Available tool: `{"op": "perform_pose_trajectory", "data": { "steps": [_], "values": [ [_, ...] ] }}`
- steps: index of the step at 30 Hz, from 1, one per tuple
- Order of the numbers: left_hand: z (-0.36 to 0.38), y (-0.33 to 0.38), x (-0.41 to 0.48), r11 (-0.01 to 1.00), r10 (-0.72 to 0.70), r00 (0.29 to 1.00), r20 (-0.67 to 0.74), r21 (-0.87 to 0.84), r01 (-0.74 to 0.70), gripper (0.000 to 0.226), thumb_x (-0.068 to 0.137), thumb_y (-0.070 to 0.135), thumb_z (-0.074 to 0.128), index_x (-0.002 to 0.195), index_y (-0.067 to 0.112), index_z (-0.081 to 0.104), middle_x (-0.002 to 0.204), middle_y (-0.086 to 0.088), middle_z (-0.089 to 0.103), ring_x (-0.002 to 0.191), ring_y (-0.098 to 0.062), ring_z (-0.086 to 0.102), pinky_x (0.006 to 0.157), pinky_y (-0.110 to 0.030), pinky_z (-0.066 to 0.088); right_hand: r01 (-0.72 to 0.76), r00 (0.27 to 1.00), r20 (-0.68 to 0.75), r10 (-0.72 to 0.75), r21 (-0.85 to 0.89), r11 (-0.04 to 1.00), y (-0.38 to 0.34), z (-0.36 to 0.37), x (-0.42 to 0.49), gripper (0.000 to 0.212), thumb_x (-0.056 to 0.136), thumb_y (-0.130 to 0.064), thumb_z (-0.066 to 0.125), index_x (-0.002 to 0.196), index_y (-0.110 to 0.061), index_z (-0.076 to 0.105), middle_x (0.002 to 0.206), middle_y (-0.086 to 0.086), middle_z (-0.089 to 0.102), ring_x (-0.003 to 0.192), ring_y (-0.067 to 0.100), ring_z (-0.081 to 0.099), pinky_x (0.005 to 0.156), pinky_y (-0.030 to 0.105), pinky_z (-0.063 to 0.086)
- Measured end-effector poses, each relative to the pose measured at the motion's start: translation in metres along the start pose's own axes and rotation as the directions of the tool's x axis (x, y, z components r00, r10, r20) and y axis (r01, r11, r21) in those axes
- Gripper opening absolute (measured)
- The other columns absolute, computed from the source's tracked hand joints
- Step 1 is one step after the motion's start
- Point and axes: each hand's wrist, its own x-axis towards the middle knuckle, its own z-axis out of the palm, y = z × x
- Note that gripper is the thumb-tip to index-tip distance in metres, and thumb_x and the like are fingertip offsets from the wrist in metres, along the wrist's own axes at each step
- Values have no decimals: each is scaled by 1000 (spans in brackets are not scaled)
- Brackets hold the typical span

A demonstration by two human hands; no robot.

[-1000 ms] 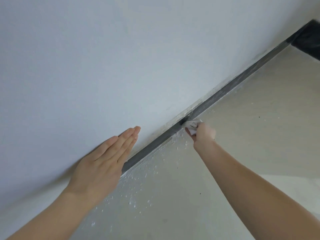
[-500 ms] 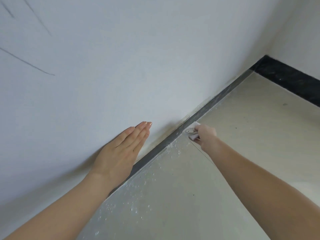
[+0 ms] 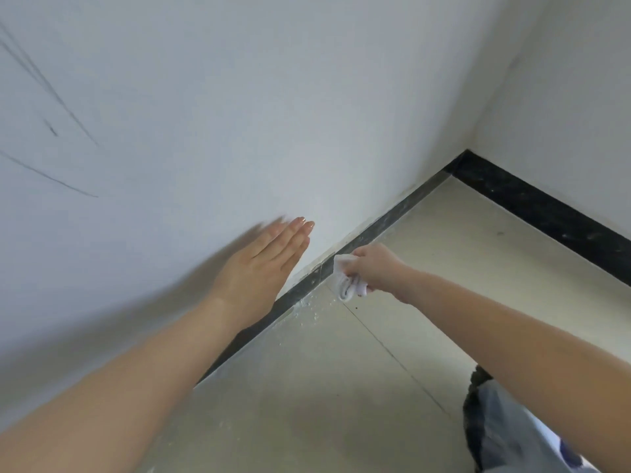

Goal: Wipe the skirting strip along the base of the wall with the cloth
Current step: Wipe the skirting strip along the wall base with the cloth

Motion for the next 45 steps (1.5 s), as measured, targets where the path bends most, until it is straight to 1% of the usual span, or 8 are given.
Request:
{"op": "perform_pose_trajectory", "data": {
  "steps": [3,12,16,22,28,33,39,45],
  "values": [
    [3,23,17,999,-40,996,83,3,40,65,86,11,-2,145,-5,-24,152,-22,-29,138,-38,-30,109,-49,-28,133,981,165,-98,-215,967,26,-25,16,15,77,-4,42,64,-13,43,65,7,39,63,20,35,55,27,28],
    [22,64,95,960,-279,957,82,3,280,67,87,3,-8,154,7,-4,160,-9,-13,147,-25,-10,119,-39,-12,213,952,271,-142,-254,943,80,-84,111,22,79,-1,43,62,-13,37,60,2,30,57,15,27,52,24,22],
    [15,58,100,957,-291,952,92,19,291,71,87,8,22,154,7,0,161,-5,-9,147,-21,-8,119,-37,-8,229,935,328,-134,-272,935,77,-72,149,12,80,-3,44,72,-11,48,66,6,35,58,16,29,53,26,21],
    [-8,53,90,936,-351,928,125,19,351,71,89,10,34,154,6,7,161,-8,-1,148,-23,4,120,-39,8,182,877,479,-32,-269,946,77,-25,150,11,79,-3,49,69,-8,47,65,6,37,59,18,31,53,24,26],
    [17,49,71,929,-351,936,11,132,346,75,85,3,39,155,12,12,161,-1,-2,146,-19,7,119,-36,6,-189,809,574,124,55,980,100,42,146,11,88,-5,50,94,-3,58,83,15,56,70,26,58,65,33,56],
    [31,57,77,898,-395,914,-95,171,405,82,79,6,50,154,17,19,159,2,8,146,-17,8,117,-36,7,-417,841,505,193,378,827,103,83,149,24,91,-1,46,112,-2,57,85,18,62,75,30,62,69,34,53],
    [46,54,78,867,-405,886,-226,214,451,77,82,21,64,151,25,30,158,5,14,147,-15,6,115,-33,11,-564,802,563,199,605,562,99,83,144,21,93,2,49,110,11,56,86,20,59,66,26,60,62,34,58],
    [50,60,78,856,-424,875,-233,212,471,69,90,16,54,153,25,25,158,6,12,148,-16,3,115,-33,9,-603,785,592,182,664,443,84,92,146,19,94,6,43,80,-1,53,91,18,57,81,26,57,90,38,53]
  ]
}}
